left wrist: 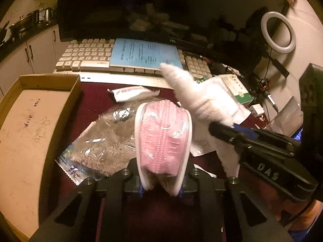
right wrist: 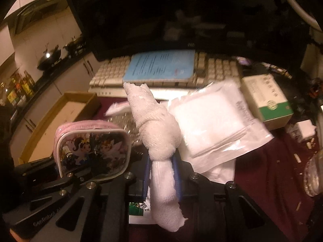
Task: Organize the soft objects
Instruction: 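Grasp the white towel with right tool while left tool grasps the pink pouch zipper, then carry the pink pouch and white towel over the cardboard box with both tools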
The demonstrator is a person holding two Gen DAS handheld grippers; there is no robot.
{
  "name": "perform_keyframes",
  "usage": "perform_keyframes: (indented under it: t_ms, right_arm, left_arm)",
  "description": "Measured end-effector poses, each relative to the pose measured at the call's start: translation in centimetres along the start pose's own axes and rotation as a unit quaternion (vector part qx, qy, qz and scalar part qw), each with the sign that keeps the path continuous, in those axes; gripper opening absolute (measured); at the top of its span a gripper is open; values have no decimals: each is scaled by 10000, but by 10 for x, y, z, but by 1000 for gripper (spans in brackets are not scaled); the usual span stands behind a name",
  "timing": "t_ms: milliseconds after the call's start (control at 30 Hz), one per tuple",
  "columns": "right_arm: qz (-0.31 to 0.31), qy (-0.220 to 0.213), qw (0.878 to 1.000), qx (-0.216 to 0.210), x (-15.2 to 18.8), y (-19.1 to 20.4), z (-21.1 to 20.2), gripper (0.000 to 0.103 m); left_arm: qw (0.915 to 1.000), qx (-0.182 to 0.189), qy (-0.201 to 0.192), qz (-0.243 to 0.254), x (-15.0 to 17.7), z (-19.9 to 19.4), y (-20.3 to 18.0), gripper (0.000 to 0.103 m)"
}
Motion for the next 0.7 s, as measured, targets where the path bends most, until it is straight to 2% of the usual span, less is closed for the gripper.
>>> perform_keyframes:
  t_ms: [133, 400, 600, 700]
  right_arm:
    - [-1, -212, 9998, 43, -7, 1, -19, 22]
    - [-9, -259, 9997, -4, -5, 8, -25, 22]
    - [-43, -305, 9995, -18, -5, 10, -31, 22]
    - [-66, -333, 9994, -43, -7, 13, -33, 22]
  left_arm:
    - [9999, 45, -94, 60, -4, -12, -5, 22]
    - [9995, 53, -252, 190, -15, -37, -2, 22]
    - [9993, -10, -318, 194, -23, -58, 16, 22]
    - [9991, -164, -368, 155, -28, -65, 32, 22]
Point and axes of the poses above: each gripper's, at about its wrist camera, not at the fingertips, and z roughly the way its jaws point, y to its left, x to its underside, the point moved 8 cm from there along z, roughly the way its jaws point, and after that the axes turned 3 degrees about -x, right-handed, at the moved point
